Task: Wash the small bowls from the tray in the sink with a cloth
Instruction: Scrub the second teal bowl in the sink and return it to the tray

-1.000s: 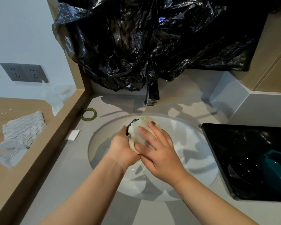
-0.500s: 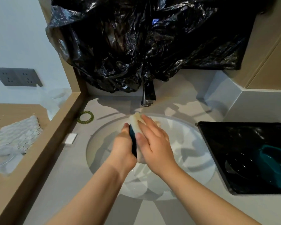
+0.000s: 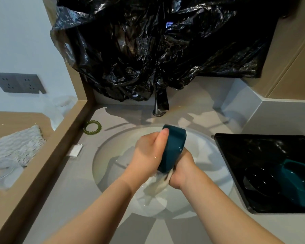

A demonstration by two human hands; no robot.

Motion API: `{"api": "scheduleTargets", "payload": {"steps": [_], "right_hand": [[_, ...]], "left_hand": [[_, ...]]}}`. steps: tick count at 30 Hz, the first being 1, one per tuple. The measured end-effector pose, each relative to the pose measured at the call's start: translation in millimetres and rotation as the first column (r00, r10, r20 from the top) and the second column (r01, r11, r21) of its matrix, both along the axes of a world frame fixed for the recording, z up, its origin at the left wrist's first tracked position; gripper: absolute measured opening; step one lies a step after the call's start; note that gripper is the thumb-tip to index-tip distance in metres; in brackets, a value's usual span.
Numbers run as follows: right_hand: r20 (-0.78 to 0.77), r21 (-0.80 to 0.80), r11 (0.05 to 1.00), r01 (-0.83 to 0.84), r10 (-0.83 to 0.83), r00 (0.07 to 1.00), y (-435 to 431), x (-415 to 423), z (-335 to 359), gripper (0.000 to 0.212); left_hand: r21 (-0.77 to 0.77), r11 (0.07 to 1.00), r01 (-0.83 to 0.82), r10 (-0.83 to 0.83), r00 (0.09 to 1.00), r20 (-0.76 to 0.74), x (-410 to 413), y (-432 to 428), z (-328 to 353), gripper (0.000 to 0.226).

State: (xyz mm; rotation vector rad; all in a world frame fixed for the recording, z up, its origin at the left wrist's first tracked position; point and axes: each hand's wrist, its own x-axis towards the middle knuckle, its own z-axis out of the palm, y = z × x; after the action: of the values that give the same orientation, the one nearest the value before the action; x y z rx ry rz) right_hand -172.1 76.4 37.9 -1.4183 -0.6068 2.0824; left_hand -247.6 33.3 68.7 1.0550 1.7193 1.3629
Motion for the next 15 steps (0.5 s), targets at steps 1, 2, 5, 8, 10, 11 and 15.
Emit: {"api": "scheduleTargets", "payload": {"steps": [1, 2, 5, 8, 10, 11, 15], "right_hand": [[0.000, 0.011, 1.000, 0.003, -0.003, 1.000, 0.4, 2.0, 0.8, 0.029], [0.001, 0.008, 1.000, -0.001, 0.001, 1.000, 0.2, 3.9, 2.7, 0.026], [0.010, -0.023, 0.999, -0.029, 0.029, 1.000, -2.5, 12.7, 2.9, 0.023], [0.065, 0.005, 1.000, -0.020, 0.020, 0.998, -6.9, 22.3, 2.3, 0.025], [0.130, 0.061, 0.997, 0.036, -0.043, 0.991, -5.0, 31.8, 7.6, 0.027], [0.174, 0.110, 0.991, 0.074, -0.093, 0.980, -2.2, 37.9, 10.0, 0.029], [0.276, 0.338, 0.938, 0.076, -0.176, 0.945, 11.6, 58.1, 25.1, 0.041]], "left_hand": [[0.011, 0.998, 0.062, -0.059, 0.986, -0.154, -0.3, 1.3, 1.8, 0.044], [0.003, 0.992, 0.122, -0.116, 0.952, -0.284, -1.4, 4.1, 3.3, 0.046], [-0.036, 0.970, 0.241, -0.228, 0.845, -0.483, -4.1, 12.9, 5.1, 0.050], [-0.082, 0.944, 0.319, -0.302, 0.742, -0.599, -7.8, 19.3, -0.7, 0.050], [-0.124, 0.934, 0.335, -0.335, 0.704, -0.626, -11.8, 21.5, -3.0, 0.049], [-0.130, 0.935, 0.330, -0.336, 0.706, -0.624, -13.7, 22.5, -3.0, 0.049], [-0.135, 0.928, 0.347, -0.309, 0.516, -0.799, -3.1, 22.1, 6.4, 0.048]]}}
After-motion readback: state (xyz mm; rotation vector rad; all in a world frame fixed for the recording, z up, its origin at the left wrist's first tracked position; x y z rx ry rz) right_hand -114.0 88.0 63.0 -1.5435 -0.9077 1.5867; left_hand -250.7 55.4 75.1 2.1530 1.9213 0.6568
